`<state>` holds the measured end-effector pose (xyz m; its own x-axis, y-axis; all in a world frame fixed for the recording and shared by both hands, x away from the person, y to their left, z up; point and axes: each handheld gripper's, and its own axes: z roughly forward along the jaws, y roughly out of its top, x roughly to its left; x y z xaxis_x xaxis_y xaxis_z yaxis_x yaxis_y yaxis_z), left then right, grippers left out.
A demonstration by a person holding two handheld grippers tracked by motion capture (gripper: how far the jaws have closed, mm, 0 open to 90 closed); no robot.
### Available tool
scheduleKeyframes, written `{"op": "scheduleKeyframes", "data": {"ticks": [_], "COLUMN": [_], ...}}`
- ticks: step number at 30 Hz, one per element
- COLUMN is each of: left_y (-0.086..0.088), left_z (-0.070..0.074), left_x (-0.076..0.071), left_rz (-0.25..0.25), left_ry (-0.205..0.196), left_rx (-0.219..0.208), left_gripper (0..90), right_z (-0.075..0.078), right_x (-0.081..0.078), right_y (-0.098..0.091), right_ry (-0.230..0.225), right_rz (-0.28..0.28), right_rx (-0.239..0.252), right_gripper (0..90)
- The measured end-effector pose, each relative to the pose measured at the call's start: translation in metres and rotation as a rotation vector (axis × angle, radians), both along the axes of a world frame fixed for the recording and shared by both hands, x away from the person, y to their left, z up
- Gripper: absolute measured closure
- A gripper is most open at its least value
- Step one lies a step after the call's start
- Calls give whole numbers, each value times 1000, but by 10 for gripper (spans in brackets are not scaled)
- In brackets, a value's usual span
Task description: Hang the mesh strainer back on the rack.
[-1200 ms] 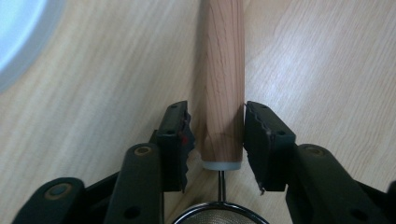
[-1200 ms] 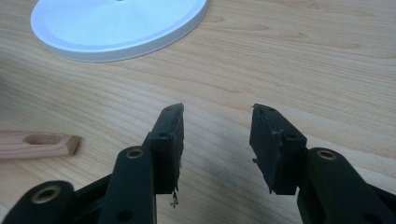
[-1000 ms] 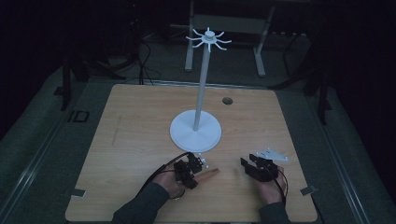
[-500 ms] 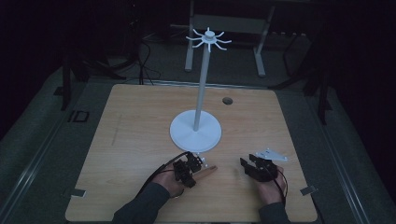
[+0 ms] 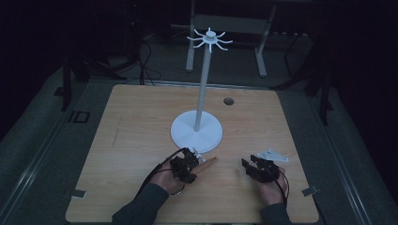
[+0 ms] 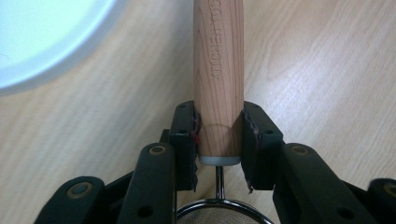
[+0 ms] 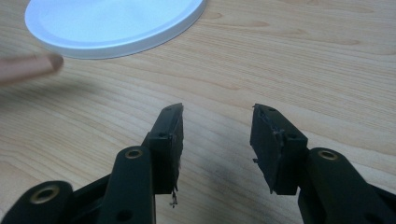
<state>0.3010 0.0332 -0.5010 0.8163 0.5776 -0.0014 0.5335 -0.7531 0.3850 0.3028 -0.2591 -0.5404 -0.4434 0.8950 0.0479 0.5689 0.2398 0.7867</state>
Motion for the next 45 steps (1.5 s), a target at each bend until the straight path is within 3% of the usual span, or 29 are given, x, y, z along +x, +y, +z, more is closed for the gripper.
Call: {"op": "scheduleKeyframes", "data": {"ticks": [3, 12, 16, 45], "left_y": [3, 10, 13, 22], "left_z": [5, 16, 23, 51], "left_x": [0, 0, 1, -3], "left_rz": [32, 76, 97, 210], "left_ry": [-33, -95, -125, -289], "left_rx": [-38, -98, -152, -354], "left_gripper": [691, 691, 691, 691], "right_z": [0, 0, -1, 0], "right_x": [0, 0, 0, 0], "right_y": [0, 0, 0, -2], "right_ry": [1, -2, -4, -12], "right_rz": [-2, -2, -4, -20], "right_rx": [0, -1, 0, -1], "right_gripper": [537, 535, 533, 525]}}
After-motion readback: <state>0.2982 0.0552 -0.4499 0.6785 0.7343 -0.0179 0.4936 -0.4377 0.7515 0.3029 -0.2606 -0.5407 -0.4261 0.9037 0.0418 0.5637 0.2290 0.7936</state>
